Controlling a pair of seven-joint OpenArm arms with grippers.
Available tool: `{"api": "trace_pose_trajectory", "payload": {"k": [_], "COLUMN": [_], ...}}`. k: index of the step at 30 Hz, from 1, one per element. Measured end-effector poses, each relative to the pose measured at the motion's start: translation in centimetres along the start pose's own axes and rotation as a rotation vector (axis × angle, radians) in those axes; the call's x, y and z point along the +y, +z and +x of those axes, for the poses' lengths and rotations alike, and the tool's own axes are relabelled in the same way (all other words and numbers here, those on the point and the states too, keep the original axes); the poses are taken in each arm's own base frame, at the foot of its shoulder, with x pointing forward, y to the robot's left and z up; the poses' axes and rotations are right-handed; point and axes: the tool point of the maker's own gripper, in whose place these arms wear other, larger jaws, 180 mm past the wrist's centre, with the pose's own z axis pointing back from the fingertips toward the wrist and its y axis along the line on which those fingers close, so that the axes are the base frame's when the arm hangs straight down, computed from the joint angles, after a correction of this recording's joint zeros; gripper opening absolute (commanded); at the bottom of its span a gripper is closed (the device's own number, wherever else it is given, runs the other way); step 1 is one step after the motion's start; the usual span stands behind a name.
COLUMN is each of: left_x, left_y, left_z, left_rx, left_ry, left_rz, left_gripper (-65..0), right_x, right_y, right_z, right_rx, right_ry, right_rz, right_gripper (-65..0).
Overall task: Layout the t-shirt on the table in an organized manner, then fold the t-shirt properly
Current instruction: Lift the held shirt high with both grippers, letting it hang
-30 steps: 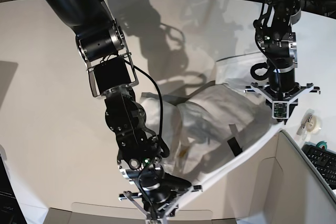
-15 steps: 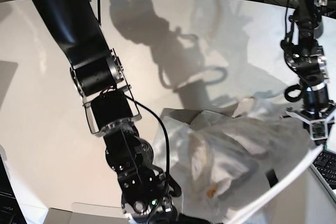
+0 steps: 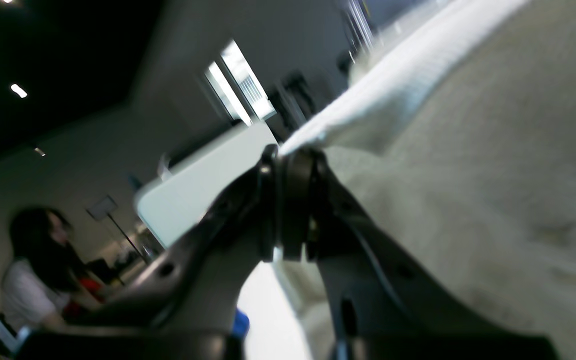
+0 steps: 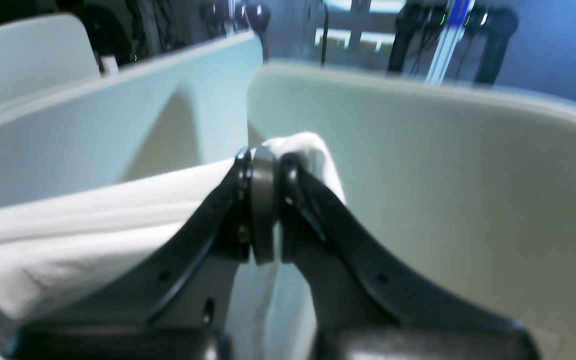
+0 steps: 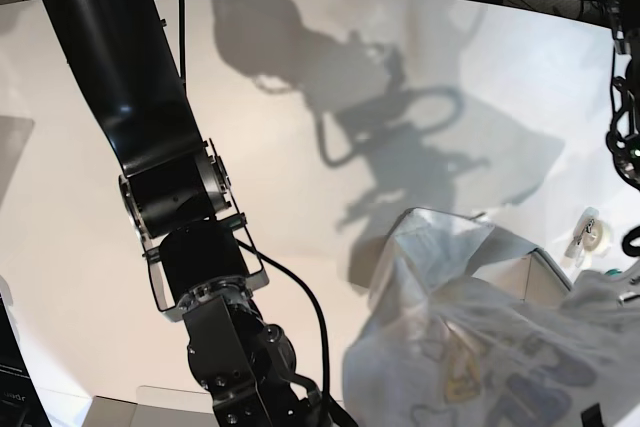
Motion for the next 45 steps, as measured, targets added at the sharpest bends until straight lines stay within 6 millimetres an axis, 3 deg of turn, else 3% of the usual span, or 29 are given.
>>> {"api": "trace_pose_trajectory", "payload": {"k": [9,18,30,32,36,45], "left_x": [4.7,9.2,9.7,10.3,10.8,11.2], "left_y": [-2.1,-2.5,-2.5,-2.6,-2.0,-1.9], "left_z": [6.2,11.1,11.3,12.2,16.0,16.6], "left_rx": [-0.151,-0.268,-0.27,-0.293,-0.428,-0.441], "left_ry": [-0.018,-0.049,-0.055,-0.036,-0.123,-0.115], "left_rz": [0.103,0.203,0.212,0.225,0.212,0.215], "left_gripper": [-64.8,-64.8,-64.8,-64.8,-64.8,-64.8], "right_x": [0.1,1.0,1.5,1.5,0.4,0.0], "right_y": [0.1,1.3,1.0,1.0,1.3,1.6], "right_z": [0.2,3.4,3.5,3.4,4.4,5.1], "right_rx": [-0.012,-0.109,-0.136,-0.137,-0.169,-0.189], "right_ry": [0.001,0.007,-0.043,-0.044,-0.077,-0.09], "right_rz": [0.003,0.027,0.065,0.067,0.053,0.048], "right_gripper": [-65.0,-65.0,-65.0,-65.0,-65.0,-65.0]}}
